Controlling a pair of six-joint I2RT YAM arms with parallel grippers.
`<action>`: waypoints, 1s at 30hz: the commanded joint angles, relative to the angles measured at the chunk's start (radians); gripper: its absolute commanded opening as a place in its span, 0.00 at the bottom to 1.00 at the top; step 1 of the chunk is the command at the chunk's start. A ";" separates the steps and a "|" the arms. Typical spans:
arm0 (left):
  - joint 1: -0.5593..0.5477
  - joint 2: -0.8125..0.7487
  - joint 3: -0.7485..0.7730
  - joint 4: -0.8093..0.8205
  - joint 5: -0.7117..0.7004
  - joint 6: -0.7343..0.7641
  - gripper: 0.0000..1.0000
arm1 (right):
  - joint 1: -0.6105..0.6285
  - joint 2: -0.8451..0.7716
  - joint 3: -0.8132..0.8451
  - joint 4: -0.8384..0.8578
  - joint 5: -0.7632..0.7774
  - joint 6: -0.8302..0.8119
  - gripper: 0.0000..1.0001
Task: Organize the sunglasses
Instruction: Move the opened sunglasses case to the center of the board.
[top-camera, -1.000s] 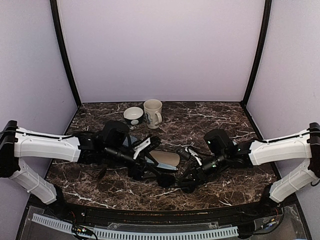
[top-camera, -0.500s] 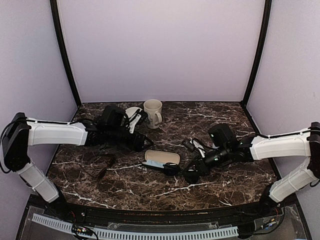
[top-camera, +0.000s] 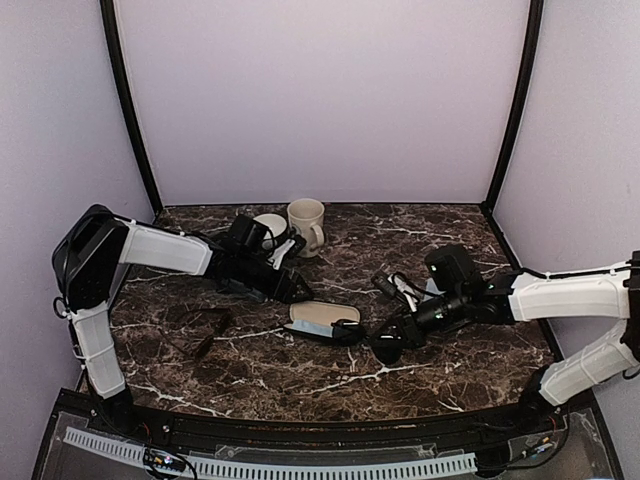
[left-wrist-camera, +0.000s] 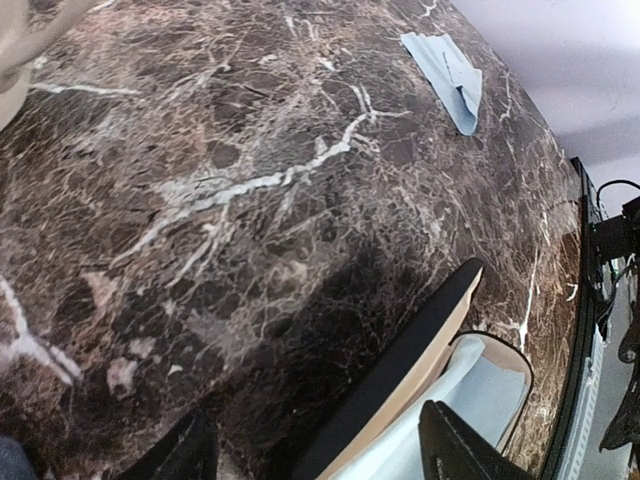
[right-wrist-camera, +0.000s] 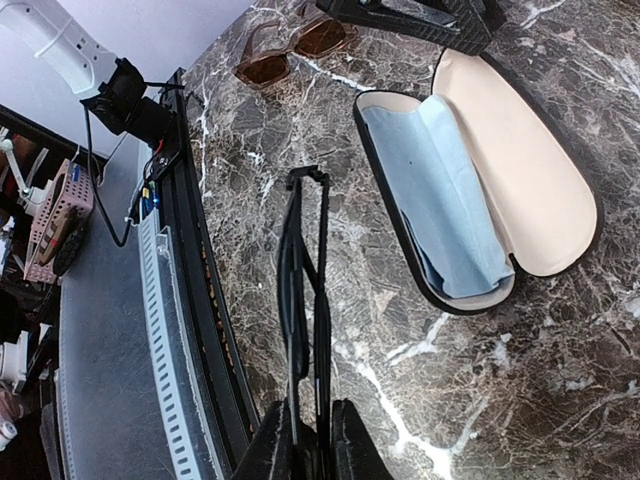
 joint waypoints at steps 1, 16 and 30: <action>0.005 0.043 0.054 -0.034 0.142 0.025 0.68 | -0.009 -0.021 -0.016 0.049 -0.001 0.013 0.13; -0.008 -0.045 -0.066 0.019 0.275 0.066 0.42 | -0.010 -0.008 -0.017 0.051 0.009 0.021 0.12; -0.072 -0.075 -0.056 -0.053 0.181 0.110 0.30 | -0.010 0.007 -0.013 0.053 0.010 0.027 0.11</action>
